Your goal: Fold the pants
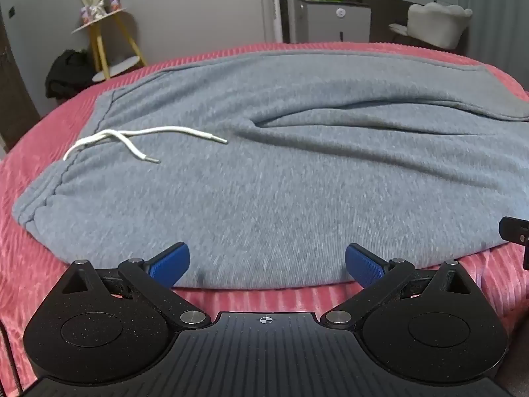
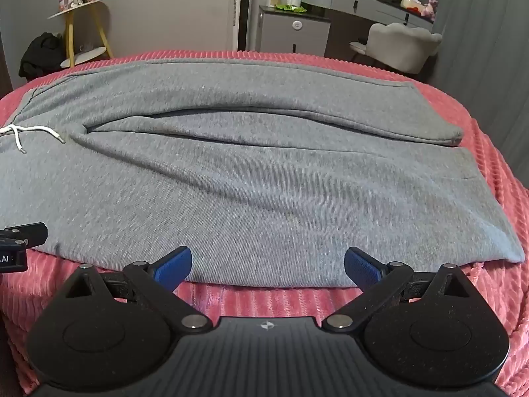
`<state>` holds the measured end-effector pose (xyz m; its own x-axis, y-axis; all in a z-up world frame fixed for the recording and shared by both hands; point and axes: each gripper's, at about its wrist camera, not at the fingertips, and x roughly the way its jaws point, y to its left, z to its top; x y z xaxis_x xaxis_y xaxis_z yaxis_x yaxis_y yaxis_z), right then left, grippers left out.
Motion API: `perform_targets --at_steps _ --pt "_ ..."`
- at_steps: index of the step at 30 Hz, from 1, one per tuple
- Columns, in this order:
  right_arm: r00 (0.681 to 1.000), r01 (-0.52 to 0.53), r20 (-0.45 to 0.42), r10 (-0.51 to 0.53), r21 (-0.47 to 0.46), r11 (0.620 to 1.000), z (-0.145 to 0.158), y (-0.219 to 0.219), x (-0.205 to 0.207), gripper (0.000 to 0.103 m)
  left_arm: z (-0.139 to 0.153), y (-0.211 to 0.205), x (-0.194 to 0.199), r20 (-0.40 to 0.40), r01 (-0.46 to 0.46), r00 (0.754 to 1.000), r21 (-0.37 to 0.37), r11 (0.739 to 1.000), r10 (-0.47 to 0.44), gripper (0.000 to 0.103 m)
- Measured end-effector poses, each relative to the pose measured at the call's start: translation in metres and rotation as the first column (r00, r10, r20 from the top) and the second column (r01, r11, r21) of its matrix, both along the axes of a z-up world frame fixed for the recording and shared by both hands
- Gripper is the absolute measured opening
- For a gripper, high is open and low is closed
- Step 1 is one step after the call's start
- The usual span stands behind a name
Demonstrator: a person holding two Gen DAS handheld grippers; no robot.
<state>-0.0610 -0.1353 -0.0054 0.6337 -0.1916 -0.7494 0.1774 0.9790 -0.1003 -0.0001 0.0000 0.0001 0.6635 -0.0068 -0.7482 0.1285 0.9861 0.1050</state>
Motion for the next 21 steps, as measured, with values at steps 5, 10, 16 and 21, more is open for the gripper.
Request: perform_targets --at_steps 5,10,16,21 --pt "1.0 0.004 -0.002 -0.004 0.002 1.0 0.0002 0.0 -0.0001 0.099 -0.0001 -0.0005 0.0012 -0.008 0.001 1.0 -0.002 1.0 -0.001 0.103" --pt "1.0 0.006 0.0 -0.006 0.011 1.0 -0.0001 -0.0017 0.0009 0.099 -0.0013 0.0023 0.0023 -0.017 -0.008 1.0 -0.022 1.0 0.008 0.103" --pt "1.0 0.008 0.002 -0.008 0.016 1.0 -0.0003 -0.0016 -0.0004 0.099 -0.0024 0.0047 0.003 -0.02 -0.013 1.0 -0.046 0.999 0.013 0.103" --pt "1.0 0.006 0.002 -0.006 0.015 1.0 0.0007 -0.0028 -0.0006 0.099 -0.0027 0.0061 0.0033 -0.023 -0.017 1.0 -0.057 0.998 0.015 0.103"
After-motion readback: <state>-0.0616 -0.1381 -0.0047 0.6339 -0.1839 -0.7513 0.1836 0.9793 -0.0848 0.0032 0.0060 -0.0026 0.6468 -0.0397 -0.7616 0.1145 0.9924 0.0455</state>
